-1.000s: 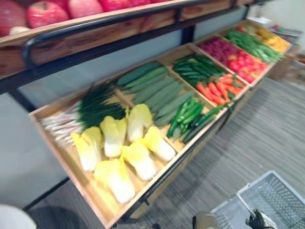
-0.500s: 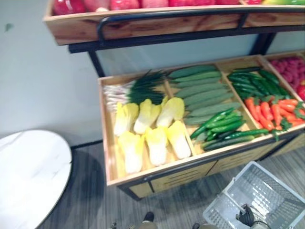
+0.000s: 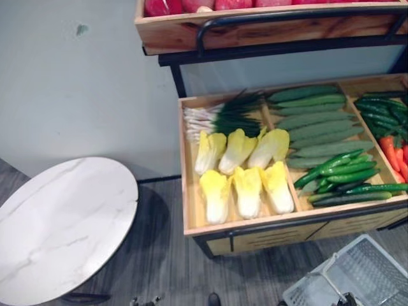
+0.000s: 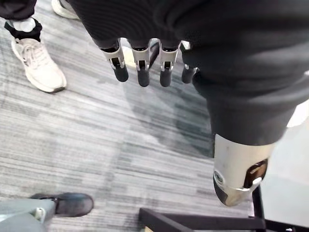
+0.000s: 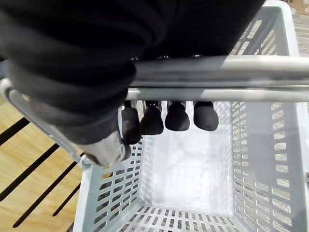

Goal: Pick vegetable in the basket

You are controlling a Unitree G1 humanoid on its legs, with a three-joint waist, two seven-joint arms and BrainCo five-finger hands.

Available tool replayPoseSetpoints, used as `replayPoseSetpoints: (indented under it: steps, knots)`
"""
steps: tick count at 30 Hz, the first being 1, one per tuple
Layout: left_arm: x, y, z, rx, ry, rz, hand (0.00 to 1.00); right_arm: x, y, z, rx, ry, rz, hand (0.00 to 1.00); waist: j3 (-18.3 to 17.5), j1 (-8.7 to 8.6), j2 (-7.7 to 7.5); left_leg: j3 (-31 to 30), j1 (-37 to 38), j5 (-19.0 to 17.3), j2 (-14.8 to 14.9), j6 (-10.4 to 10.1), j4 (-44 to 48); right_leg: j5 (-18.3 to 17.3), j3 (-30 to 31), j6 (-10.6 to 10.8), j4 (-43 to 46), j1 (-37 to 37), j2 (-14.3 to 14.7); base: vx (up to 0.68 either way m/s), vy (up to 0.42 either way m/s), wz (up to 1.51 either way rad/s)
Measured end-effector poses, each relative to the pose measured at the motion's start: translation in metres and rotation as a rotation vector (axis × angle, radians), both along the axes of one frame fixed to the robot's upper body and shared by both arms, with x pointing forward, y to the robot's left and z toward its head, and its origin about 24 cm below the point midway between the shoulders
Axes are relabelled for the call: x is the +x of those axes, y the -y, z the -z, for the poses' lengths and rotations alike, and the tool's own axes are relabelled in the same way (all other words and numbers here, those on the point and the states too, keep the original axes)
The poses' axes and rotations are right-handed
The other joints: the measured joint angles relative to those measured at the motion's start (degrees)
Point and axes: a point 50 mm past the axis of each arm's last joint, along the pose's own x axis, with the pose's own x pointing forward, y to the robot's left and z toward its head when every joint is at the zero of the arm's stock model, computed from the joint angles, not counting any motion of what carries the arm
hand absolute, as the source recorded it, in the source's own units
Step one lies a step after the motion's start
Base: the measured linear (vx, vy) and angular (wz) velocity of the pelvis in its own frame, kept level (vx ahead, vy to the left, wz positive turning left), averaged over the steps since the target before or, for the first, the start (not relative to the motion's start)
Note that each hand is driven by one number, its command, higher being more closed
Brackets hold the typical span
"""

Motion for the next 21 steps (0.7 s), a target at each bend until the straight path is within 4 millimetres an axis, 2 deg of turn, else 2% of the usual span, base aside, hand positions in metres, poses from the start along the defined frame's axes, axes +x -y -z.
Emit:
replayPoseSetpoints:
  steps: [2,4,6,8,10,13,16,21]
  knots:
    - [0.002,-0.008,-0.003,0.014,0.026,-0.068,0.00,-0.003,0.002,0.002,0.003,-0.012,0.023,1.00,-0.1,0.18,-0.19,0.9,1.1,-0.2,0.6,-0.3,0.0,0.1,0.4,0.2,0.1,0.3,0.6,0.06,-0.047,-0.21]
    - [0.012,-0.025,-0.016,0.086,0.111,-0.187,0.00,-0.001,0.005,0.001,0.001,-0.004,0.041,1.00,-0.3,0.07,-0.56,1.4,2.1,-0.4,1.2,-0.5,0.0,0.2,1.3,0.3,0.0,0.9,1.3,0.05,-0.056,-0.25]
    - [0.025,-0.031,-0.029,0.154,0.186,-0.167,0.00,-0.003,0.007,0.001,-0.001,-0.004,0.059,1.00,-0.3,0.13,-0.59,1.3,2.1,-0.4,1.6,-0.5,0.0,0.2,1.3,0.3,0.0,0.9,1.5,0.00,-0.045,-0.01]
    - [0.046,-0.036,-0.056,0.261,0.336,-0.108,0.00,-0.007,0.009,0.001,0.000,-0.009,0.082,1.00,-0.4,0.26,-0.38,1.2,2.0,-0.4,1.7,-0.5,0.0,0.2,1.3,0.3,0.0,0.8,1.5,-0.03,-0.021,0.00]
    - [0.055,-0.034,-0.073,0.313,0.429,-0.090,0.00,-0.009,0.011,0.001,0.003,-0.006,0.096,1.00,-0.7,0.26,0.12,1.2,2.0,-0.3,1.5,-0.5,0.0,0.1,1.3,0.2,0.0,0.8,1.4,-0.05,-0.001,-0.02]
    - [0.061,-0.017,-0.086,0.348,0.501,-0.037,0.00,-0.017,0.014,0.001,-0.006,-0.013,0.124,1.00,-0.9,0.32,0.51,1.1,2.1,-0.2,1.1,-0.3,-0.3,-0.1,1.3,-0.2,0.1,0.8,1.1,-0.06,0.010,0.00]
    - [0.064,0.011,-0.091,0.338,0.533,0.046,0.00,-0.024,0.016,0.001,-0.022,-0.016,0.141,1.00,-1.4,0.35,1.23,1.1,2.2,-0.1,1.0,-0.1,-0.4,-0.4,1.2,-0.5,0.1,0.9,1.0,-0.05,0.004,0.01]
    - [0.081,0.043,-0.108,0.292,0.630,0.208,0.00,-0.027,0.007,0.005,-0.001,-0.026,0.140,1.00,-1.4,0.49,0.90,1.2,2.2,-0.1,1.6,-0.4,-0.4,-0.6,1.1,-0.9,0.1,0.9,1.4,-0.04,-0.009,0.02]
